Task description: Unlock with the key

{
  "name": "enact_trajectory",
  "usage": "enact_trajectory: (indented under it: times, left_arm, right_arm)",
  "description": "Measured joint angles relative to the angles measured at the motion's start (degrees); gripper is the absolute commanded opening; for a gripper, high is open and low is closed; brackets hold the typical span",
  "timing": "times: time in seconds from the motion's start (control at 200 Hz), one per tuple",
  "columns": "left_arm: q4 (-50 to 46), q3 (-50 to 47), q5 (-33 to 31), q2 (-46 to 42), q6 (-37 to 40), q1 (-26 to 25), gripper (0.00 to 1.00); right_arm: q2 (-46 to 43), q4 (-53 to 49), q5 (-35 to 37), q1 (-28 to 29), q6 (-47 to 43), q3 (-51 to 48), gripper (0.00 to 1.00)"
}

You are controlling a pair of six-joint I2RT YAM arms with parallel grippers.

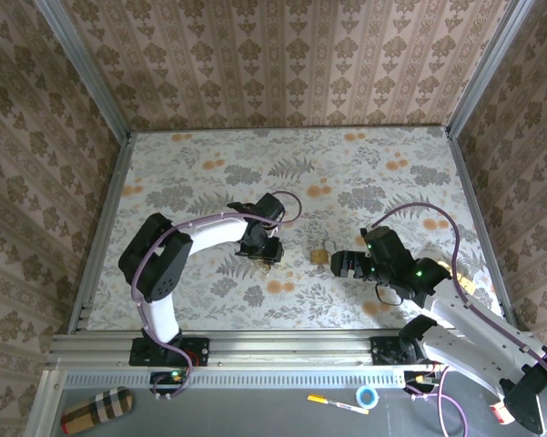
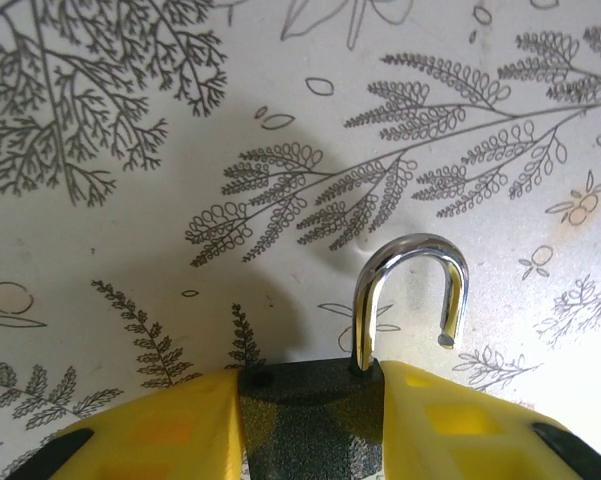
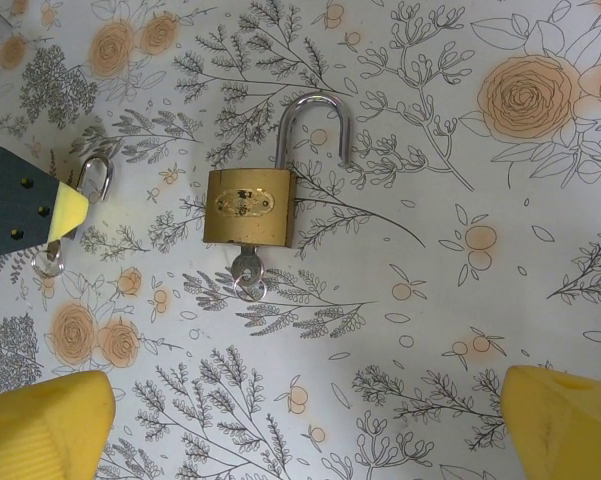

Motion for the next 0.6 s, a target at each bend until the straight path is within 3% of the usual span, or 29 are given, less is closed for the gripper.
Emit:
enact_trajectory:
  times: [0.095, 0.275, 0.385, 0.505, 0.54, 0.6]
  left_arm:
    - [0.94, -0.63, 0.11, -0.2, -2.14, 0.22, 0.42]
    - [2.78, -1.33, 1.44, -0.68, -5.16, 0.39, 0.64]
    - [4.26, -1.86, 1.84, -1.57, -6.78, 0.24, 0.71]
    - [5.4, -3.67, -1.44, -4.24, -7.13, 1.53, 0.82]
    - [5.22, -4.17, -2.71, -5.51, -6.91, 2.51, 0.92]
    - [4.9, -5.01, -4.92, -8.59, -6.95, 4.44, 0.98]
  right_arm:
    - [-0.11, -0.02, -0.04, 0.0, 0.0, 0.0, 1.0]
    - [-1.01, 0.0, -0.04, 0.0, 0.0, -0.31, 1.0]
    - [-1.18, -0.02, -0.04, 0.0, 0.0, -0.37, 1.0]
    - [-1.66, -0.07, -0.02, -0.09, -0.07, -0.37, 1.0]
    - [-1.81, -0.07, -0.02, -0.26, -0.28, -0.37, 1.0]
    - [-1.88, -0.09, 0.04, -0.7, -0.7, -0.37, 1.0]
